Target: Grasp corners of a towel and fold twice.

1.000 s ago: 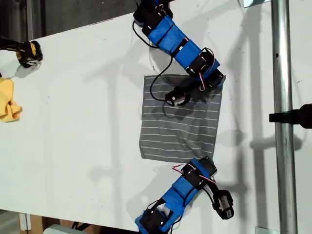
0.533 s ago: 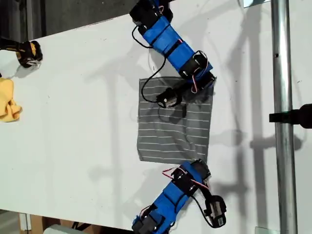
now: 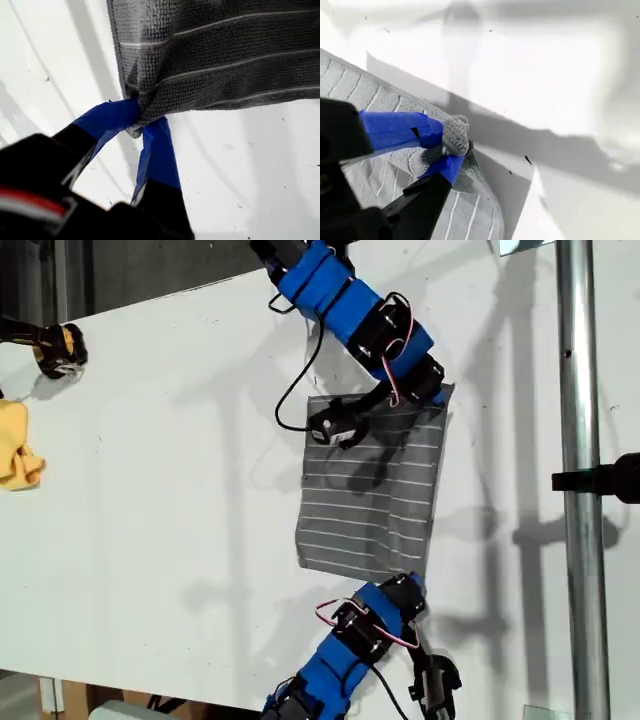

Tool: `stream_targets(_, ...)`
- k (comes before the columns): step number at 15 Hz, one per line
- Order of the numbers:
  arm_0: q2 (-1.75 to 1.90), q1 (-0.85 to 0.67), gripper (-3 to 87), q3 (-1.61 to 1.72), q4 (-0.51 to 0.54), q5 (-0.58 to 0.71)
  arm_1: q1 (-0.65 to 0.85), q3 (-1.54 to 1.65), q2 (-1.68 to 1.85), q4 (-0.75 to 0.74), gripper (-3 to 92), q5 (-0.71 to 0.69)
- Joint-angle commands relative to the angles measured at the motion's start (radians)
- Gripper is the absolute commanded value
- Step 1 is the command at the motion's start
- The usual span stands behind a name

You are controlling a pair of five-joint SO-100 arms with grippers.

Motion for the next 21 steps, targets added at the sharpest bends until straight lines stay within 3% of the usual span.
stream_targets(1, 0.069, -0.054, -1.6, 0.026, 0.000, -0.021, 0.084, 0.044, 0.077, -0.006, -0.2, -0.008)
stream_targets(7, 0.135, -0.341, -1.7, 0.086, 0.098, 0.163, 0.387, 0.374, 0.337, -0.017, -0.2, -0.140)
stream_targets(11, 0.244, -0.540, -1.7, 0.244, 0.067, 0.293, 0.568, 0.624, 0.611, -0.021, -0.2, -0.236)
stream_targets(17, 0.256, -0.834, -1.7, 0.267, 0.028, 0.503, 0.946, 0.767, 0.873, -0.003, -0.2, -0.541)
stream_targets(19, 0.256, -0.876, -1.7, 0.299, 0.008, 0.531, 1.002, 0.770, 0.877, -0.018, -0.2, -0.603)
stream_targets(21, 0.262, -0.879, -1.7, 0.353, -0.023, 0.526, 0.965, 0.811, 0.888, -0.054, -0.2, -0.598)
